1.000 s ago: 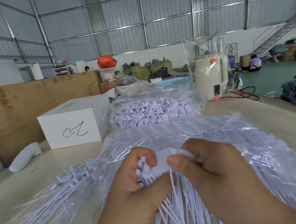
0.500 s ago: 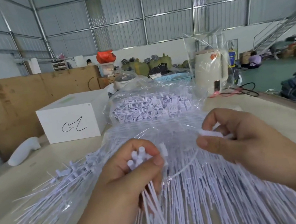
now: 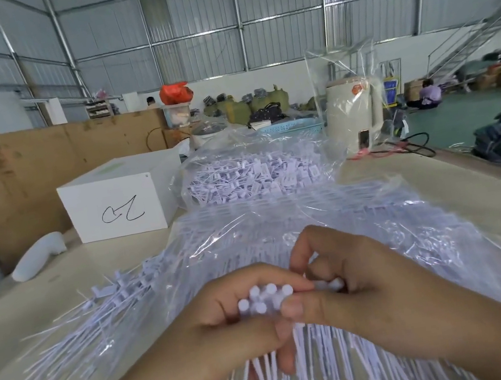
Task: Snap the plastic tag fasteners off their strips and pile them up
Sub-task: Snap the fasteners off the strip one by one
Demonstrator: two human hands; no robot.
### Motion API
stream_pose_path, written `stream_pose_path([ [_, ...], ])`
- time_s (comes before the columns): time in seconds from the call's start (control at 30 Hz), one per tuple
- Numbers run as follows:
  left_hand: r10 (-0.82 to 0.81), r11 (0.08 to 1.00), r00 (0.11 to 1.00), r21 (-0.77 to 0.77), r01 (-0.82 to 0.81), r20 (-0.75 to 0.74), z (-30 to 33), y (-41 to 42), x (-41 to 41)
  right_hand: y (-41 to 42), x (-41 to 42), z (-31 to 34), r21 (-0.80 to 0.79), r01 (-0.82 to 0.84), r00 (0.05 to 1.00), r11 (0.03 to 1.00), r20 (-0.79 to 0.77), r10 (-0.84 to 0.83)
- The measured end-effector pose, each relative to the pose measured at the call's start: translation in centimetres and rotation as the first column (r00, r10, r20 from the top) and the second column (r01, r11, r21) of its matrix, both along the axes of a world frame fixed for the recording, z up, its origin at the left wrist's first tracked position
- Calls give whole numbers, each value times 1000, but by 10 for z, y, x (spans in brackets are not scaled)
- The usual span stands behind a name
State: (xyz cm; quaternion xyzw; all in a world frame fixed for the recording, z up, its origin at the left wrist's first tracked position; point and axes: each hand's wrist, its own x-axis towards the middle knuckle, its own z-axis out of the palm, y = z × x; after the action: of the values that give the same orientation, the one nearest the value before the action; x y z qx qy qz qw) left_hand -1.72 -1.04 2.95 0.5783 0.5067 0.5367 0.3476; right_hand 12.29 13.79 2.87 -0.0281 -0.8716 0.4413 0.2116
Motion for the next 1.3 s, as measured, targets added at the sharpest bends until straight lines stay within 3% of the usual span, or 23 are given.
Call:
stream_pose_path([
  [0.17,78,997,996,-16,-79,-44,-3,2,0,3,1,-3,252,47,998,967,36,-58],
  [0.3,210,977,975,52,-207,-73,-6,4,-4,11,7,5,138,-8,993,990,119,-9],
  [0.37,269,962,961,77,-264,-66,-8,6,-4,6,4,7,80,52,995,995,77,-58],
  [0.5,354,925,930,113,-363,94,-10,13,5,-10,-8,6,-93,211,970,973,-103,-221],
  [0.57,408,892,901,145,-428,147,-12,17,8,-16,-13,4,-70,275,947,959,-151,-283],
  [0.7,535,810,830,184,-557,158,-13,18,10,-28,-21,-2,124,421,896,898,-208,-392],
  [0.83,589,777,801,194,-599,110,-15,13,11,-9,-22,4,-49,550,793,834,-283,-540],
  [0.9,546,809,833,200,-552,92,-13,12,13,-3,-15,6,-74,410,878,909,-239,-415],
  [0.97,511,836,855,178,-518,88,-11,13,12,-6,-11,3,-68,177,969,982,-166,-186],
  [1.03,511,842,855,150,-519,88,-9,13,9,-8,-8,0,-20,52,993,998,-105,-54],
  [1.2,471,873,881,167,-458,-43,-2,7,6,-4,-8,-3,22,2,999,1000,-33,-1],
  [1.3,367,927,927,117,-357,-74,0,5,6,-5,-6,-2,33,-8,999,999,-46,9],
])
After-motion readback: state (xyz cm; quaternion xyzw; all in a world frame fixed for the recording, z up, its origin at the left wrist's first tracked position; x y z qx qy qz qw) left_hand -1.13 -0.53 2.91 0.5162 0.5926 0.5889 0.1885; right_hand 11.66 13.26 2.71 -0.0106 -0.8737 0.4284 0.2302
